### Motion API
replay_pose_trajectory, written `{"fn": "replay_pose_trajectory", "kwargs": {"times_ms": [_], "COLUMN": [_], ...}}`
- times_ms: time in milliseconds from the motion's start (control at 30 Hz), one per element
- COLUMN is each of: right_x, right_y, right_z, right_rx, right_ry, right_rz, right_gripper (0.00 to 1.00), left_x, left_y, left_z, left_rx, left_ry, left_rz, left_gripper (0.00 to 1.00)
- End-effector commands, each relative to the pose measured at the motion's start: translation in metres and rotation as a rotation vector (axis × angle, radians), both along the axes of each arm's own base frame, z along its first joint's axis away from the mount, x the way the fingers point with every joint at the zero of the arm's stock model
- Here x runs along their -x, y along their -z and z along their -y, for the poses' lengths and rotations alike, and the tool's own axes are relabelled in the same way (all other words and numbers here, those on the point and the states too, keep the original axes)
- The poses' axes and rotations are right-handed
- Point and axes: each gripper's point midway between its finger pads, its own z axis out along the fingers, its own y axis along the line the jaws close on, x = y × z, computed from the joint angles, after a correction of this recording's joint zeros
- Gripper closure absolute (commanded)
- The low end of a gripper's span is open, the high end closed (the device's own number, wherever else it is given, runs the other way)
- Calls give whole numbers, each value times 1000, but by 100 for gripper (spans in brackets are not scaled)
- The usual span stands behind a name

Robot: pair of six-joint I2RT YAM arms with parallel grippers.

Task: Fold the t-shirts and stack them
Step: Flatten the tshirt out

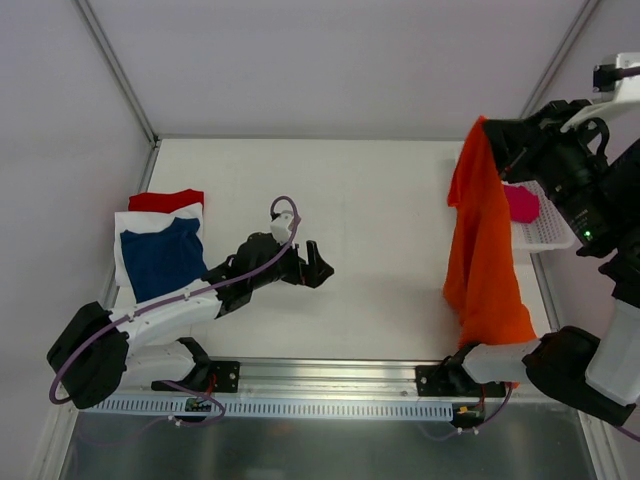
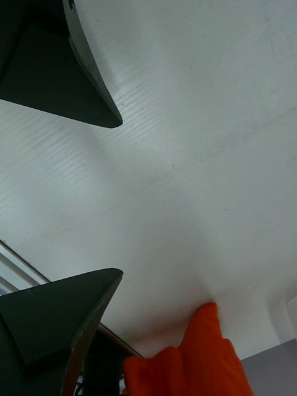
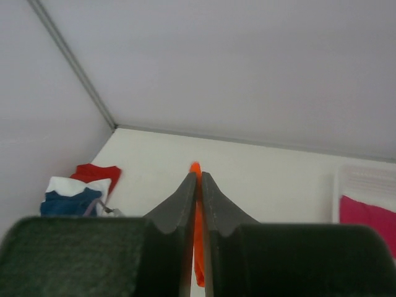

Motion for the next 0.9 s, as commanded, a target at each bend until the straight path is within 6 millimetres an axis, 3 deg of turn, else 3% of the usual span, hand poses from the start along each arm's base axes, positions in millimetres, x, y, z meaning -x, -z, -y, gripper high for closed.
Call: {"fn": "replay_pose_trajectory", "kwargs": {"times_ms": [0, 233, 367, 433, 467, 500, 533, 600, 633, 667, 700, 733, 833, 867], "right_x": [-1, -15, -21, -32, -28, -33, -46, -48, -59, -60, -64, -70, -79, -79], "right_y": [-41, -35, -42, -25, -21, -9, 21, 48, 86, 106, 126, 170, 221, 259], "right_z": [-54, -117, -113, -109, -103, -102, -105, -103, -107, -107, -108, -113, -122, -123], "right_rx": [-102, -143, -222, -215, -210, -195, -159, -129, -88, -66, -46, -4, 17, 37], "right_ry": [-231, -488, -487, -442, -427, -409, -379, -359, -337, -329, -319, -312, -313, -304], "right_rz": [114, 66, 49, -2, -4, -34, -106, -165, -256, -303, -351, -451, -527, -600], "right_gripper": [90, 90, 91, 92, 92, 92, 92, 89, 85, 81, 67, 61, 55, 54], "left_x": [7, 13, 14, 14, 15, 15, 14, 14, 13, 14, 13, 13, 9, 6], "left_y": [-11, -20, -24, -22, -20, -19, -17, -16, -15, -14, -14, -13, -9, -5], "left_z": [17, 22, 18, 17, 16, 15, 14, 13, 12, 10, 9, 7, -6, -16], "left_rx": [85, 114, 116, 111, 109, 106, 102, 97, 95, 92, 94, 91, 68, 45], "left_ry": [66, 113, 112, 106, 106, 104, 99, 94, 85, 79, 71, 61, -5, -50], "left_rz": [5, 27, 48, 45, 43, 41, 42, 42, 42, 43, 45, 48, 60, 63], "left_gripper": [1, 1, 1, 1, 1, 1, 1, 1, 1, 1, 1, 1, 1, 1]}}
